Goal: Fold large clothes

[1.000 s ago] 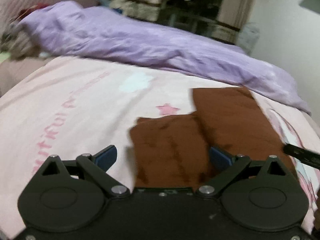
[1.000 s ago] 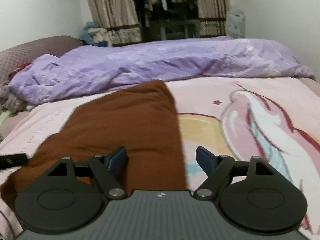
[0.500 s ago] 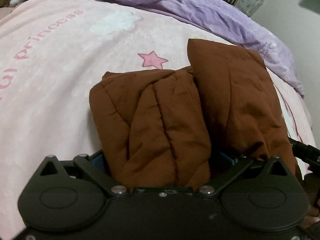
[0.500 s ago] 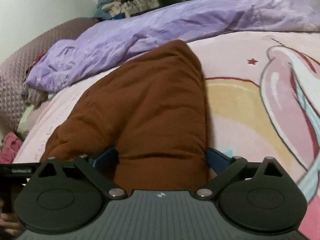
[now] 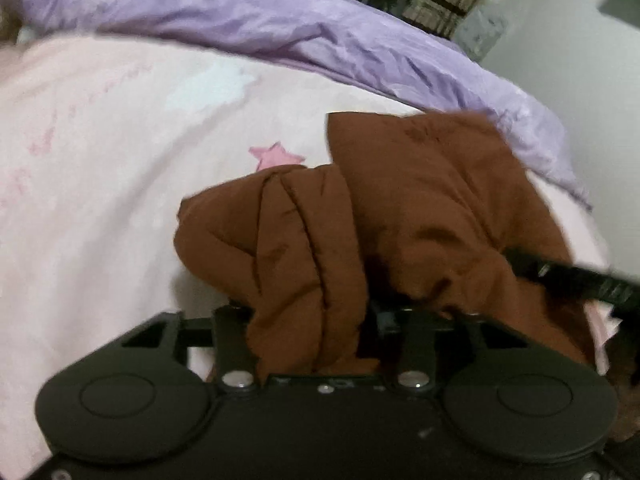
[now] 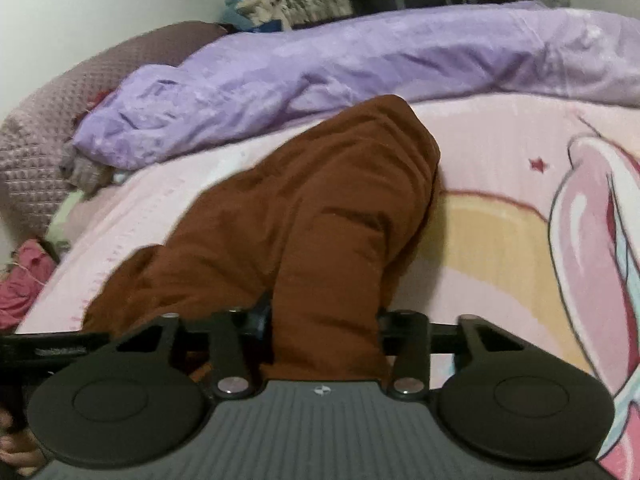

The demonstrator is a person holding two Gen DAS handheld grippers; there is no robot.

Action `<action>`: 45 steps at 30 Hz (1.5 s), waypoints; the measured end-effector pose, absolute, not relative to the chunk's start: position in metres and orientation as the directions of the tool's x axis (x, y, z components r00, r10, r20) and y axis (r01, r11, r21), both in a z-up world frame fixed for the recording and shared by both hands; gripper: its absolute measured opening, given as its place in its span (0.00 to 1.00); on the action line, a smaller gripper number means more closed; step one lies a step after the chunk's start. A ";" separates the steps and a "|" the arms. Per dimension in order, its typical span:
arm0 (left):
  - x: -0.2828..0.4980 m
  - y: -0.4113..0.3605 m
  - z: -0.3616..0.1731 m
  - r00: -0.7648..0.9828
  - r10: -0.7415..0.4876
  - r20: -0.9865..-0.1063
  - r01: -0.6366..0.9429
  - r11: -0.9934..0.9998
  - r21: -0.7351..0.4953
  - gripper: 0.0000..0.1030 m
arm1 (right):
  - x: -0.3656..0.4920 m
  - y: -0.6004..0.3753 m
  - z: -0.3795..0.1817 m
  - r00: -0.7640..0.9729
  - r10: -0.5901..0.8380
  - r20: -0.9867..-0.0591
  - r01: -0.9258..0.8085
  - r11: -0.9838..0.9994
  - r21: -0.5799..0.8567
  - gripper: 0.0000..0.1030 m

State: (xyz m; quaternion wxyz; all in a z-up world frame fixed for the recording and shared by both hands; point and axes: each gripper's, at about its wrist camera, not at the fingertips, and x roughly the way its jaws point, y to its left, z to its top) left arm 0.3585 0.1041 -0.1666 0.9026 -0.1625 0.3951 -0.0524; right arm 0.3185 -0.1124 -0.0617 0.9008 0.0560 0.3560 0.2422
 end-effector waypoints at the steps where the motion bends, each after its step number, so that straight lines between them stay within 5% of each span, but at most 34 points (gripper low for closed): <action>1: 0.357 0.102 -0.163 0.675 -0.223 -0.704 -0.033 0.943 -0.330 0.30 | 0.318 -0.114 -0.057 0.628 0.482 -0.610 -0.405 0.873 0.272 0.43; 7: 0.345 0.092 -0.145 0.700 -0.290 -0.652 -0.039 0.897 -0.441 0.21 | 0.306 -0.130 -0.023 0.663 0.493 -0.564 -0.459 0.862 0.214 0.42; 11: 0.350 0.046 -0.118 0.720 -0.305 -0.624 0.046 0.918 -0.395 0.20 | 0.307 -0.164 0.002 0.700 0.474 -0.534 -0.443 0.875 0.197 0.42; 21: 0.400 -0.103 -0.090 0.638 -0.575 -0.512 0.323 0.804 -0.499 0.19 | 0.296 -0.334 0.042 0.826 0.303 -0.476 -0.229 0.951 0.207 0.42; 30: 0.440 -0.246 -0.125 0.460 -0.668 -0.585 0.463 0.743 -0.484 0.21 | 0.292 -0.472 -0.009 0.817 0.153 -0.556 0.024 0.954 0.297 0.46; 32: 0.454 -0.254 -0.149 0.433 -0.645 -0.629 0.454 0.759 -0.467 0.27 | 0.300 -0.483 -0.036 0.781 0.112 -0.614 0.101 0.948 0.301 0.58; 34: 0.459 -0.256 -0.170 0.430 -0.618 -0.658 0.440 0.780 -0.445 0.59 | 0.305 -0.484 -0.056 0.758 0.025 -0.652 0.175 0.955 0.240 0.83; 36: 0.455 -0.245 -0.173 0.450 -0.609 -0.653 0.407 0.791 -0.456 0.70 | 0.300 -0.486 -0.059 0.777 0.013 -0.630 0.186 0.950 0.249 0.90; 39: 0.447 -0.219 -0.151 0.546 -0.562 -0.622 0.362 0.827 -0.429 0.74 | 0.275 -0.476 -0.034 0.823 -0.127 -0.553 0.271 0.945 0.186 0.85; 41: 0.431 -0.208 -0.121 0.664 -0.502 -0.553 0.342 0.863 -0.372 0.81 | 0.254 -0.461 -0.015 0.873 -0.270 -0.407 0.342 0.932 0.116 0.76; 43: 0.415 -0.208 -0.094 0.741 -0.499 -0.450 0.378 0.863 -0.335 1.00 | 0.250 -0.442 -0.004 0.906 -0.274 -0.322 0.323 0.940 0.110 0.65; 45: 0.413 -0.218 -0.083 0.754 -0.543 -0.370 0.435 0.835 -0.338 1.00 | 0.261 -0.433 -0.006 0.924 -0.234 -0.301 0.284 0.950 0.132 0.53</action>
